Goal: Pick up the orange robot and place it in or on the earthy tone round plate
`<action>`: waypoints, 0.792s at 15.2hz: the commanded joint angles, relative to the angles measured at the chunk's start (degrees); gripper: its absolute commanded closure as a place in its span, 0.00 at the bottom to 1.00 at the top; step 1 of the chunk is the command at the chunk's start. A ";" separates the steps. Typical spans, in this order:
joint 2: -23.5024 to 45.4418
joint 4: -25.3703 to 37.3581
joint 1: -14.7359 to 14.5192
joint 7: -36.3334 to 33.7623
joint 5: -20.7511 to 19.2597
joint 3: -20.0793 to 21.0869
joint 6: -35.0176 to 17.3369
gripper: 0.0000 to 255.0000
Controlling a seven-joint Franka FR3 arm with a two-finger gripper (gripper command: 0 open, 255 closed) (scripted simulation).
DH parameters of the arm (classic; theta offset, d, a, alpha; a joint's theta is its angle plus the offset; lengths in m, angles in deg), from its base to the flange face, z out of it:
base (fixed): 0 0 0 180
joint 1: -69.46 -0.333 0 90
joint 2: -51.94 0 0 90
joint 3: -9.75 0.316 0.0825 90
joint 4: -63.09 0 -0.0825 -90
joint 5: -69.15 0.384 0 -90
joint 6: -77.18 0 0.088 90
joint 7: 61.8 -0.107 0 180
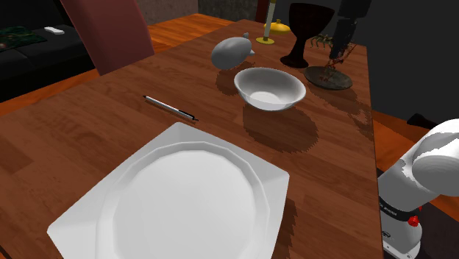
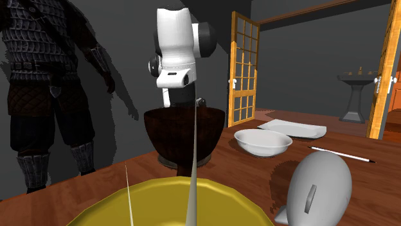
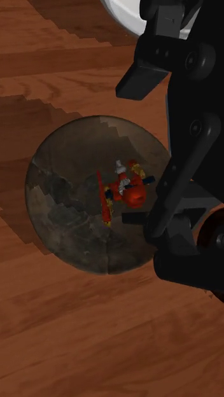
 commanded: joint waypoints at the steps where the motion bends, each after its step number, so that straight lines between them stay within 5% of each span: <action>1: 0.68 2.48 -0.03 0.07 0.05 -0.11 1.80 0.00; 4: 2.98 9.82 -0.11 0.33 0.23 -0.49 6.89 0.00; 12: 2.98 9.82 -0.11 0.33 0.23 -0.49 6.89 0.00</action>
